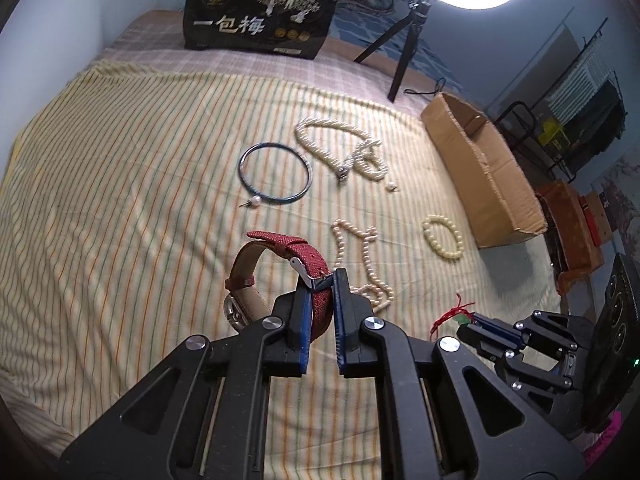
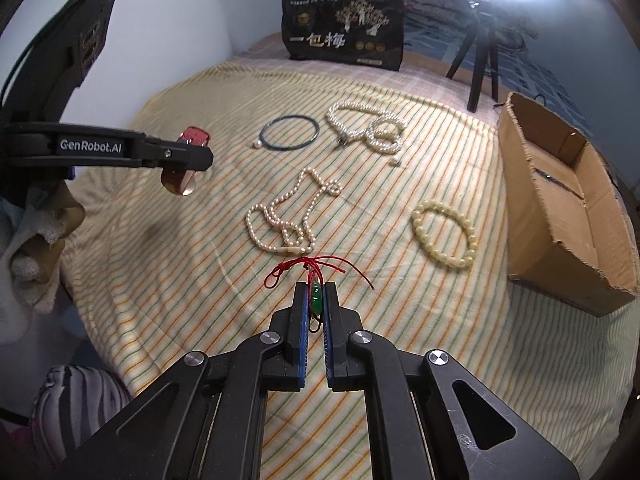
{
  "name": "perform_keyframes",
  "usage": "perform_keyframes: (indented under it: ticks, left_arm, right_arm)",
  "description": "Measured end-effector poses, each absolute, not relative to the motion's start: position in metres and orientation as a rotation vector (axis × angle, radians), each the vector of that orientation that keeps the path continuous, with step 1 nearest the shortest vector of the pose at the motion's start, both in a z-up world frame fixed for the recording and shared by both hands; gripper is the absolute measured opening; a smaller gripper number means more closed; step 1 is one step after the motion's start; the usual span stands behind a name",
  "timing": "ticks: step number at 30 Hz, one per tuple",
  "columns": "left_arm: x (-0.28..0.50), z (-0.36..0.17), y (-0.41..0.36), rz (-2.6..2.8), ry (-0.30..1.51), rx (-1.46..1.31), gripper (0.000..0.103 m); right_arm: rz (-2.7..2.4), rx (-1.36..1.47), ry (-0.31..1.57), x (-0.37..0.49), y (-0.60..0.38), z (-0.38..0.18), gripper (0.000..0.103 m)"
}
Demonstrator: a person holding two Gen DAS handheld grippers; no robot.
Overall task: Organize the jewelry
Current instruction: 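Carry the watch and the jade pendant with both tools over the cardboard box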
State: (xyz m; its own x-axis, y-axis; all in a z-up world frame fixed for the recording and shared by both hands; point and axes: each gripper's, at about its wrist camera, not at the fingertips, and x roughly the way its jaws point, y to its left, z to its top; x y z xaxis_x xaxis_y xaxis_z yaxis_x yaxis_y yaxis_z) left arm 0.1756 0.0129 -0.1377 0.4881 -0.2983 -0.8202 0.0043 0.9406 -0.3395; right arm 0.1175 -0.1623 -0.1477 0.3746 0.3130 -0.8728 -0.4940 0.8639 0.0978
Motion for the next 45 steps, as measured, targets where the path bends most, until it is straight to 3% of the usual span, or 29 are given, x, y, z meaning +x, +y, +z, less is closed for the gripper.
perform_keyframes:
  ticks: [14,27,45]
  left_arm:
    - [0.185,-0.097,-0.062,-0.339,0.979,-0.270,0.008]
    - [0.226,-0.073,-0.171,-0.503,0.949,-0.227,0.007]
    - [0.274,-0.106,-0.248,-0.524,1.006,-0.228,0.007]
  right_arm:
    - [0.394,-0.118,0.943,0.128,-0.236,-0.093,0.005]
    - [0.240,-0.064,0.928,0.162,-0.314,-0.088,0.005]
    - [0.140,0.011,0.960,0.220,-0.382,-0.107,0.005]
